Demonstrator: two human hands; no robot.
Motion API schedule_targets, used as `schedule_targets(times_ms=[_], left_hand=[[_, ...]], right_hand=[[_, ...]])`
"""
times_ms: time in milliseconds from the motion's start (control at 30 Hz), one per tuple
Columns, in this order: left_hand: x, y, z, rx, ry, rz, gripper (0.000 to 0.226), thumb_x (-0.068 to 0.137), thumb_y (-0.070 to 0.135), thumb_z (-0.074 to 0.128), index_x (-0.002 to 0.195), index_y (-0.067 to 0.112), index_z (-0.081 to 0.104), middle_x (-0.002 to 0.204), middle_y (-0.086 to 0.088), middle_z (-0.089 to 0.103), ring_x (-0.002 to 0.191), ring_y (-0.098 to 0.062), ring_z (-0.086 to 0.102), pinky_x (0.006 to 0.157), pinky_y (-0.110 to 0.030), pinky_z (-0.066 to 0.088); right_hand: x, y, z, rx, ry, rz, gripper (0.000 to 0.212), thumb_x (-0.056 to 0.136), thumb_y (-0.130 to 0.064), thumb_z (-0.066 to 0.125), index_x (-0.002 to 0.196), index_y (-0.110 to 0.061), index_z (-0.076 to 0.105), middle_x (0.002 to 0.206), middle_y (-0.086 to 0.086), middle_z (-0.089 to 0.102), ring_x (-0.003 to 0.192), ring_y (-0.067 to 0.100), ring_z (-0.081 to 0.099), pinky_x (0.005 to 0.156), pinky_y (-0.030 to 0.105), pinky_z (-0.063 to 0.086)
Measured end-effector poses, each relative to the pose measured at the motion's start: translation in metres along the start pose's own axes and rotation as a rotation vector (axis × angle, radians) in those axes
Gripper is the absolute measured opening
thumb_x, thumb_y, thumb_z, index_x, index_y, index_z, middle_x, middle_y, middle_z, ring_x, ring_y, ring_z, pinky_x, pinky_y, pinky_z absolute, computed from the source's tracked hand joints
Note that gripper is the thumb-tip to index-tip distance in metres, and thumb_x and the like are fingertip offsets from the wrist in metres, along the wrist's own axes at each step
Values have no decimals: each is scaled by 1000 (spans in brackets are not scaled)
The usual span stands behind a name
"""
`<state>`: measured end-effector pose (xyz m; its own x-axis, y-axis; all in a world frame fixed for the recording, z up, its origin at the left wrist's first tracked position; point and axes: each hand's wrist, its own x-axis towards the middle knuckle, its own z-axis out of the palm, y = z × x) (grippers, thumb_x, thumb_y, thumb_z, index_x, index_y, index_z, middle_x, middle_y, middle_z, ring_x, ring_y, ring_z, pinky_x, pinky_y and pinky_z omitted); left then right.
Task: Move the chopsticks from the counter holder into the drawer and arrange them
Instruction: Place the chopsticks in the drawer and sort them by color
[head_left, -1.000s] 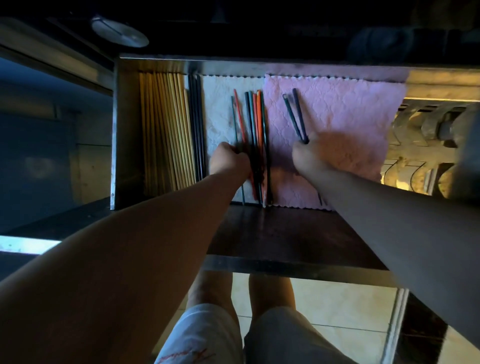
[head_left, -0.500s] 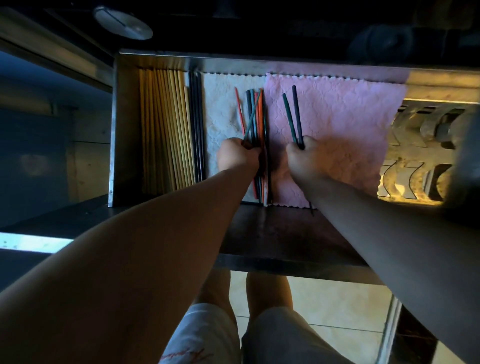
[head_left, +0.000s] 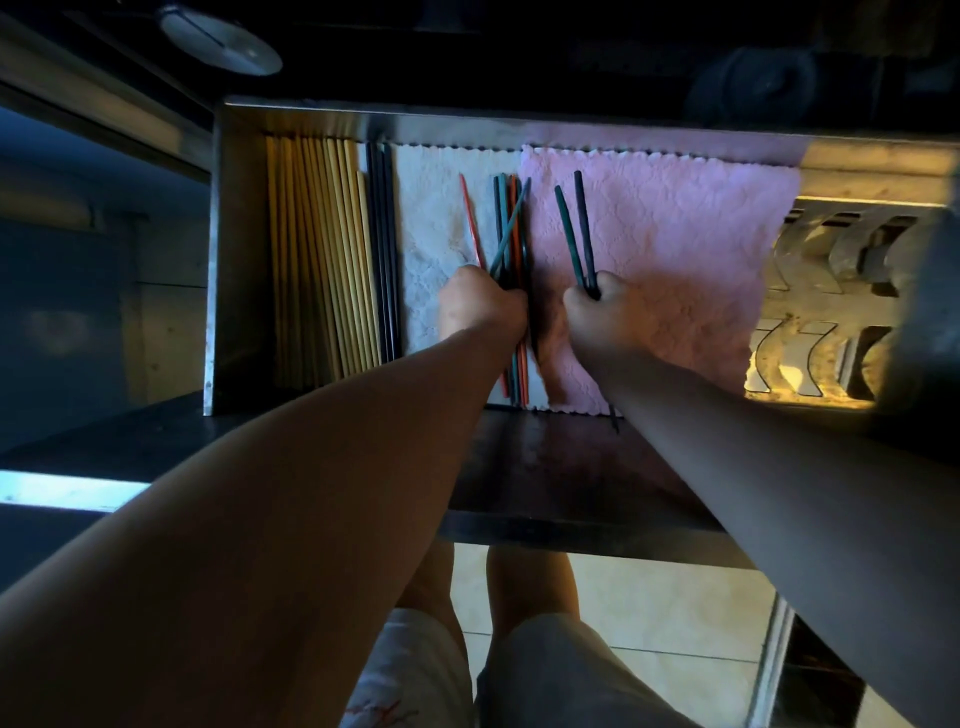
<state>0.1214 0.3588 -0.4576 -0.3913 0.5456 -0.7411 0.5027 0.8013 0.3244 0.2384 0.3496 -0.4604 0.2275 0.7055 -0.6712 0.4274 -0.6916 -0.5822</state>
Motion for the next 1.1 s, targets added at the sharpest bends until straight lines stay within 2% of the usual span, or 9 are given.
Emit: schedule_targets(times_ms=[200,400,533,633,700,867,967,1033,1100], left_hand=[[-1,4,4,-68,-23,-28,36,81,32,73,102,3,68,98,-13,69,90,-30,68,70,-32,55],[-8,-2,-8,-162,-50,-35,26,83,32,66,77,7,67,67,-6,62,71,-28,64,54,-24,43],[-8,-9,-19,-203,-50,-43,25,86,32,58,70,13,55,65,-2,58,61,-23,59,52,-25,41],[-7,-13,-22,-315,-41,-71,24,75,34,47,86,14,55,87,-16,68,72,-29,65,67,-35,56],[-6,-16,-23,-350,-40,-86,26,78,30,43,96,14,52,93,-21,65,73,-25,58,63,-31,49],[2,-23,-24,-266,-5,-52,13,90,19,49,99,13,56,71,2,51,58,-14,48,46,-22,32],[5,-29,-23,-236,-12,-58,11,89,17,51,95,13,59,70,1,54,60,-16,51,48,-23,34],[6,-32,-22,-234,-23,-60,11,86,17,57,93,12,63,70,0,58,62,-19,54,51,-23,38],[8,-33,-21,-260,-39,-62,12,81,19,65,89,12,68,69,-1,60,63,-20,56,52,-23,39]], right_hand=[[1,1,-1,2,2,-12,12,85,-13,47,73,-10,45,60,0,36,59,18,38,57,27,32],[3,3,1,55,1,-8,28,84,-10,47,60,-18,34,57,-2,33,53,15,34,54,25,28],[6,2,11,62,22,-11,31,82,-5,49,58,-17,35,55,-3,32,50,12,32,51,24,26],[10,4,21,52,1,-21,32,81,-5,51,56,-17,35,53,-4,31,49,12,31,54,25,26],[10,3,26,54,-3,-25,30,80,-10,54,55,-16,39,51,-4,34,48,13,34,55,25,29],[13,5,37,1,-15,19,9,79,-22,60,74,-14,62,66,2,58,64,19,55,63,31,45],[11,13,39,19,-58,103,10,67,-28,60,66,-18,59,63,-3,58,70,23,61,66,35,51],[6,11,37,24,-107,123,2,74,-19,61,72,-18,61,62,-3,56,67,21,58,65,33,48],[5,9,36,61,-152,123,12,80,-6,58,86,-14,64,63,-1,55,65,19,55,64,31,46]])
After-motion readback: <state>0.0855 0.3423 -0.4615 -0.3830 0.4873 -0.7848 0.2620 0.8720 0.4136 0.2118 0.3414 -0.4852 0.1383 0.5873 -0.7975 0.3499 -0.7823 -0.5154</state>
